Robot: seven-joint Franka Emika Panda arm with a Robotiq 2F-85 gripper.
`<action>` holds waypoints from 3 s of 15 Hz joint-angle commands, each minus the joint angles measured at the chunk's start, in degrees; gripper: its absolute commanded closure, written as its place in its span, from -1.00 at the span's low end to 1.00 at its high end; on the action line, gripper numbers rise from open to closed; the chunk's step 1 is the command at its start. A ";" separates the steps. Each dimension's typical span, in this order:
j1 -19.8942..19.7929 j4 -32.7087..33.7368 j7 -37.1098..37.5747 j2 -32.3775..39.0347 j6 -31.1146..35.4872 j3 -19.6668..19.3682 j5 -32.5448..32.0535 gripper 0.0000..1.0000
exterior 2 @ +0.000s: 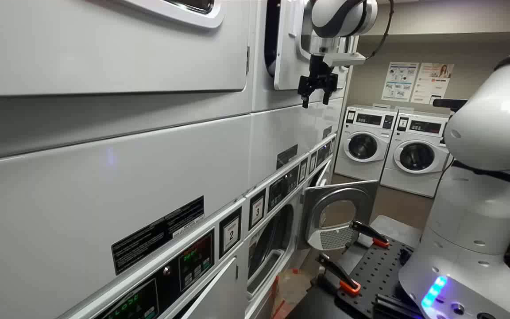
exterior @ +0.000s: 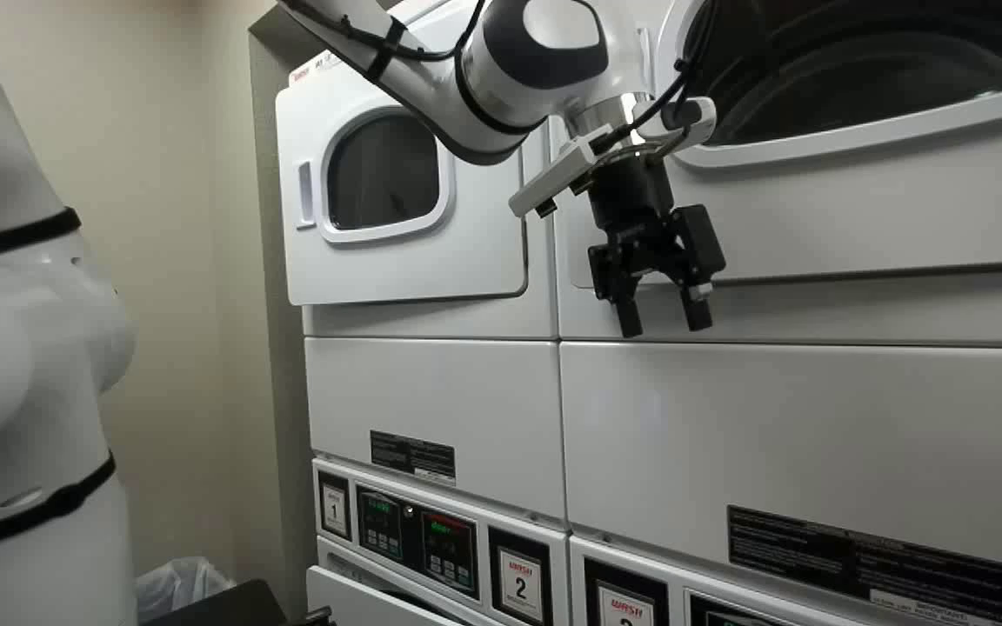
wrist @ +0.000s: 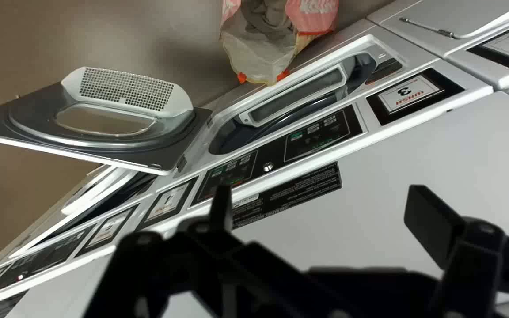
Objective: Open the right door
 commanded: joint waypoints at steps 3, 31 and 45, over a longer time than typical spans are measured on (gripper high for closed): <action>0.26 0.11 0.03 0.02 -0.15 -0.26 -0.06 -1.00; 1.44 -3.59 19.42 -18.69 16.11 21.09 -19.12 -1.00; -3.77 -2.96 50.24 -21.97 4.30 26.78 -55.77 -1.00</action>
